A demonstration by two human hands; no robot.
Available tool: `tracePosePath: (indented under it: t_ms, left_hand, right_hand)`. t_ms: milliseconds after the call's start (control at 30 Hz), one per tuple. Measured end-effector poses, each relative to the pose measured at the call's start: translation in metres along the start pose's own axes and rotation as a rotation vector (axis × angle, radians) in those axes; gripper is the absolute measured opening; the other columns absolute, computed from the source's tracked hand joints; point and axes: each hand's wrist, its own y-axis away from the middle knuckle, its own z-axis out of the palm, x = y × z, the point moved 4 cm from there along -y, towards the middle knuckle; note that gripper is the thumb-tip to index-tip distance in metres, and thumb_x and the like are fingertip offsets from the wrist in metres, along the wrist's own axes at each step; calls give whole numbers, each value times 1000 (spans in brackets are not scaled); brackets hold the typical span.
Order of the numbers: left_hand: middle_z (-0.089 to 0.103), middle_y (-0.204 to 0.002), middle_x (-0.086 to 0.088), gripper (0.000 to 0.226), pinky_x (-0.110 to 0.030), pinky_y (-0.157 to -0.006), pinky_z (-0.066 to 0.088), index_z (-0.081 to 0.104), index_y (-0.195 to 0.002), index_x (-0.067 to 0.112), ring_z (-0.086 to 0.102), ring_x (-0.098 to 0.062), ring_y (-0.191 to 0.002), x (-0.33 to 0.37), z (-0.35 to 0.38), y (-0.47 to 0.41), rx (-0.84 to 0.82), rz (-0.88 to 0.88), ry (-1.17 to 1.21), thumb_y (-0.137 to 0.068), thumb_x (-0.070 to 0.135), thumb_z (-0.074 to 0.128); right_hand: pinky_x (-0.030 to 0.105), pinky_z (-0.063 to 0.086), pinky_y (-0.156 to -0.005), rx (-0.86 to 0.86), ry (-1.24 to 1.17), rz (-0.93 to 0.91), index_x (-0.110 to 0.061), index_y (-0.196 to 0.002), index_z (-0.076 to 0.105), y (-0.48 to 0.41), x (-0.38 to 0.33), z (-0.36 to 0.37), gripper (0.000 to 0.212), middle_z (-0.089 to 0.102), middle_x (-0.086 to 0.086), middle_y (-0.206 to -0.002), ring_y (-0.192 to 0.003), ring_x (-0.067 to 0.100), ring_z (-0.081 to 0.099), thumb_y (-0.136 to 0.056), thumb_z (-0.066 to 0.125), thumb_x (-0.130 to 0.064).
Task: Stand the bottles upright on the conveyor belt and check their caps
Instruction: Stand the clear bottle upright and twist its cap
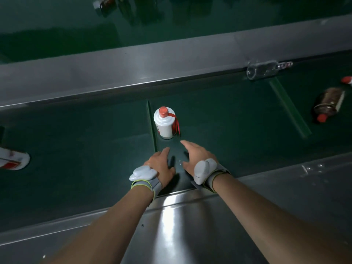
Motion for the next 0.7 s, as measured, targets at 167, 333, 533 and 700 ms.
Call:
tracePosePath:
  t_ms: [167, 333, 533, 700]
  left_hand:
    - [44, -146, -4, 70, -36, -96, 46, 26, -149, 28, 49, -29, -126, 33, -8, 16, -10, 164, -69, -88, 40, 58]
    - [37, -152, -5, 81, -37, -101, 43, 15, -153, 31, 46, -30, -130, 79, 27, 1, -105, 186, -98, -85, 43, 58]
    - [29, -156, -3, 83, -39, -105, 40, 9, -154, 33, 41, -29, -134, 186, 103, -47, -219, 133, -119, -88, 43, 58]
    - [28, -156, -2, 85, -43, -107, 39, 11, -153, 35, 39, -28, -136, 289, 180, -101, -265, 26, -99, -85, 49, 61]
  right_hand:
    - [33, 38, -106, 62, -38, 19, -32, -149, 23, 32, 13, -23, 72, 31, -7, -154, -135, 19, 38, -87, 59, -24]
    - [39, 43, -100, 82, -5, 31, -31, -149, 24, 38, 65, -31, 75, 37, -6, -150, -129, 27, 41, -85, 62, -27]
    - [40, 43, -100, 45, -21, 69, -32, -148, 24, 28, 204, -59, 78, 37, -3, -149, -129, 30, 39, -82, 65, -29]
    - [36, 42, -100, -37, 5, 119, -40, -147, 19, 25, 345, -106, 78, 30, -7, -152, -131, 27, 34, -83, 63, -35]
